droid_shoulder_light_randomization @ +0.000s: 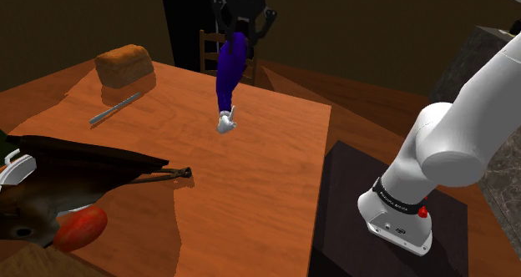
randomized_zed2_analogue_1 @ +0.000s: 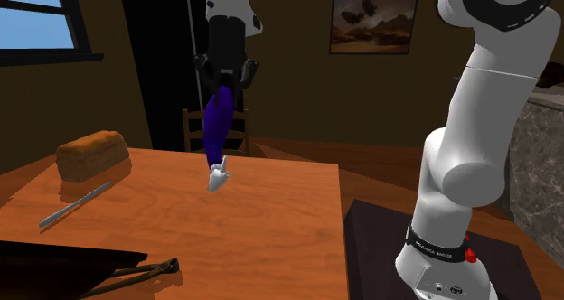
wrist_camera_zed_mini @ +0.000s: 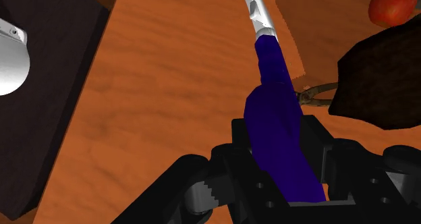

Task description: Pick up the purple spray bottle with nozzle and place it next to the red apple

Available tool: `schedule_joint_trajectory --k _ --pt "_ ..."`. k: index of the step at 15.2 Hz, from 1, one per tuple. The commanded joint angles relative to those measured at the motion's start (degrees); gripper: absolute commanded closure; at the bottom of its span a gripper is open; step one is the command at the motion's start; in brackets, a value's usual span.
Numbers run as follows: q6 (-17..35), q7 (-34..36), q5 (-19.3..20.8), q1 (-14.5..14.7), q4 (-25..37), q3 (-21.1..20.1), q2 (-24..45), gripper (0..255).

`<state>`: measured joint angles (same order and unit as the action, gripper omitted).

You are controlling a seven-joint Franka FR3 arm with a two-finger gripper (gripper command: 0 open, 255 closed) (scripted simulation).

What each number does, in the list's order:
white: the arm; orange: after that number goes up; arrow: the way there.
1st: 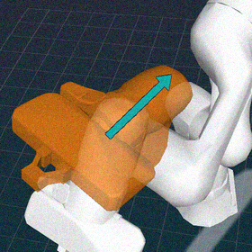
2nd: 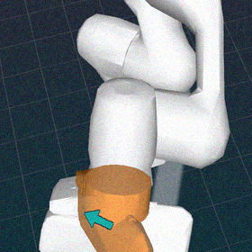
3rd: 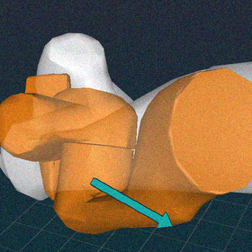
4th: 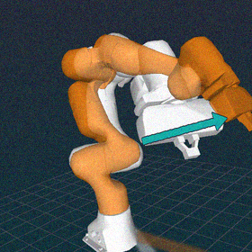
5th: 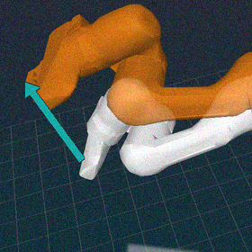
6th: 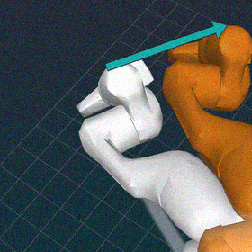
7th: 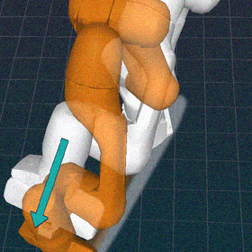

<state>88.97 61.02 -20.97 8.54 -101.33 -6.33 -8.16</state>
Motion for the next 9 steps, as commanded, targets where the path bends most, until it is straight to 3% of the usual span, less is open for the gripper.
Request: schedule_joint_trajectory --k 1,9 --pt "1.06 2.95 -0.29 1.30 1.35 -1.75 1.26 255" --pt "4.97 13.79 0.23 6.45 7.52 -8.03 7.35 255"
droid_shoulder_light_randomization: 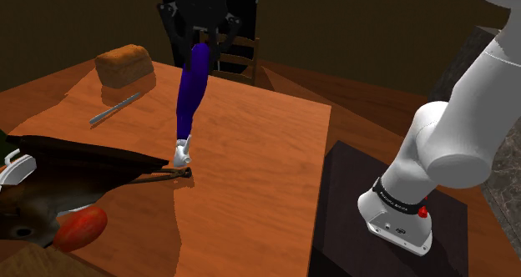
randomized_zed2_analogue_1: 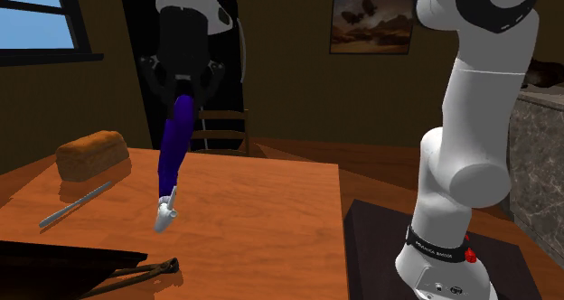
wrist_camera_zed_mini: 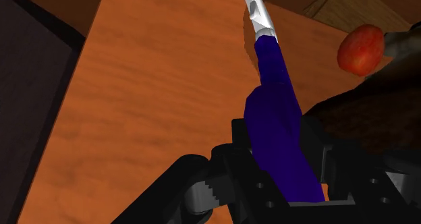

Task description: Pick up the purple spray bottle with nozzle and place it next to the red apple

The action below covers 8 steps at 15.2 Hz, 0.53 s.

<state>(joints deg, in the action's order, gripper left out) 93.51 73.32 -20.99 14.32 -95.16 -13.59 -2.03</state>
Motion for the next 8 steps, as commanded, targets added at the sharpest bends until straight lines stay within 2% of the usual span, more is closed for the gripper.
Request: schedule_joint_trajectory --k 1,8 --pt "0.83 2.88 0.54 1.36 2.47 -1.50 2.26 255" --pt "2.64 12.91 4.21 7.07 12.97 -5.99 11.54 255"
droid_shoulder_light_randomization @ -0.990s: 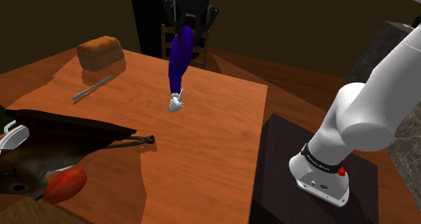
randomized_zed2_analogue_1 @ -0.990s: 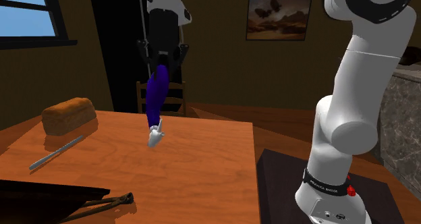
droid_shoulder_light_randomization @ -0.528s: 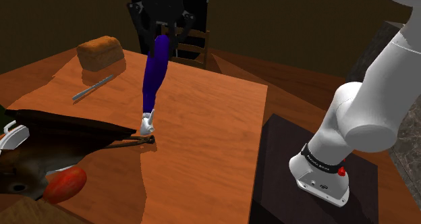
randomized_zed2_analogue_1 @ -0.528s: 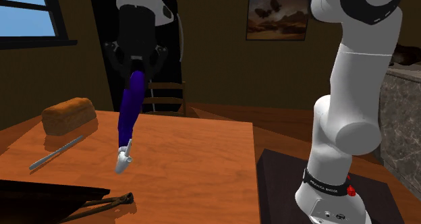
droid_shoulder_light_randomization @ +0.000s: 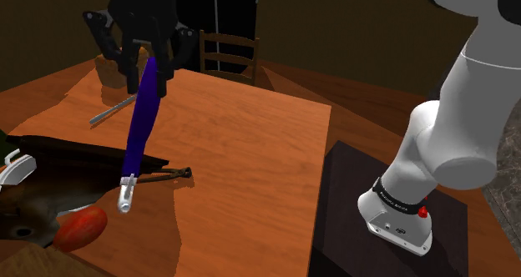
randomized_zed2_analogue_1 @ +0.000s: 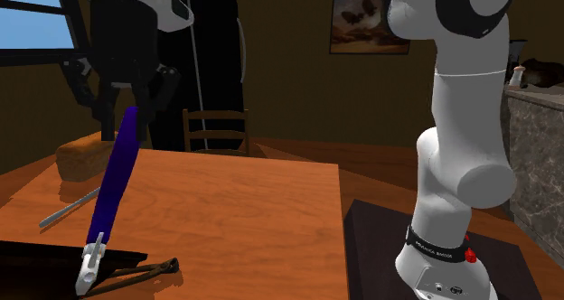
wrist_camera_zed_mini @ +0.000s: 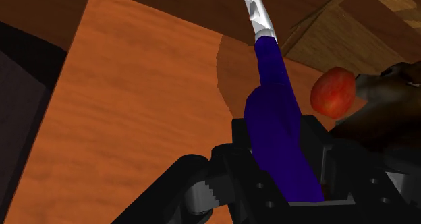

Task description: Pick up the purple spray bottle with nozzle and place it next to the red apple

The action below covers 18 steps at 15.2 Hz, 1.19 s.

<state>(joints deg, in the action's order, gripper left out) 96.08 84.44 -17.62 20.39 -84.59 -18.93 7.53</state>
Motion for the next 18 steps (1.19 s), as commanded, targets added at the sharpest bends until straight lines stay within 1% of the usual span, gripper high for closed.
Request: schedule_joint_trajectory --k 1,5,8,18 --pt "0.11 3.24 1.60 1.98 4.36 -1.16 3.61 255" --pt "-0.62 9.04 5.19 6.56 13.85 -2.73 11.04 255" --pt "-2.63 13.30 8.42 10.98 23.75 -3.28 18.05 255" --pt "6.33 10.62 6.91 9.58 11.41 -3.14 14.98 255"
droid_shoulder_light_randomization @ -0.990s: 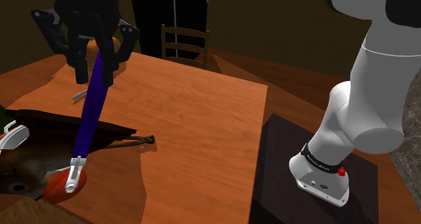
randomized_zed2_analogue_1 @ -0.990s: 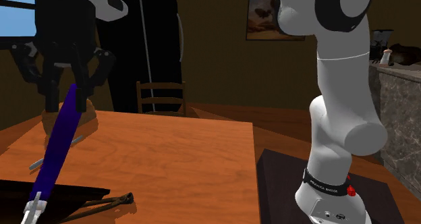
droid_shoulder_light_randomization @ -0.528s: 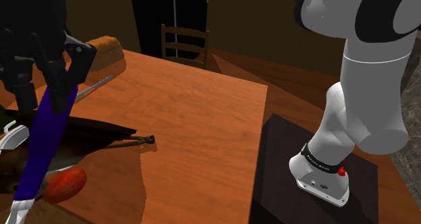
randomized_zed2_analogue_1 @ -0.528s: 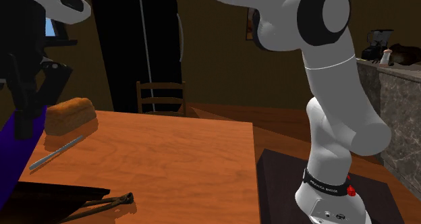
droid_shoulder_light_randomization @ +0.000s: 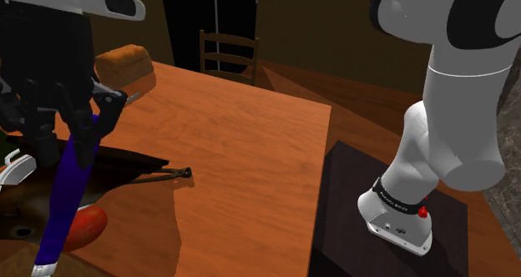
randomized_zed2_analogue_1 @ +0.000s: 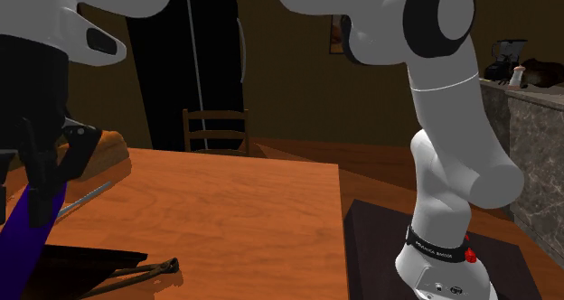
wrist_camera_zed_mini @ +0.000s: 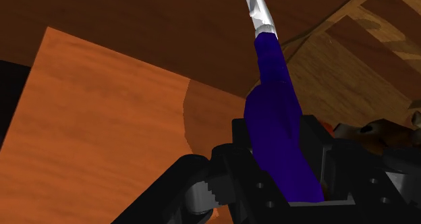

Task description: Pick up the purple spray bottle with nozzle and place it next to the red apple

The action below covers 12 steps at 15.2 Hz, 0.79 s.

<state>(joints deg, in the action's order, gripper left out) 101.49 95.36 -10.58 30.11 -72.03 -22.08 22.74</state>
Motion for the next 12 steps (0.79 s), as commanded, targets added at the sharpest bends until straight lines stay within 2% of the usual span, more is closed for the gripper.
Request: schedule_joint_trajectory --k 1,12 --pt "1.73 -0.53 -0.24 -0.23 -2.15 0.02 -0.39 255" --pt "10.04 -2.89 -1.07 -0.80 -11.31 0.10 -0.94 255"
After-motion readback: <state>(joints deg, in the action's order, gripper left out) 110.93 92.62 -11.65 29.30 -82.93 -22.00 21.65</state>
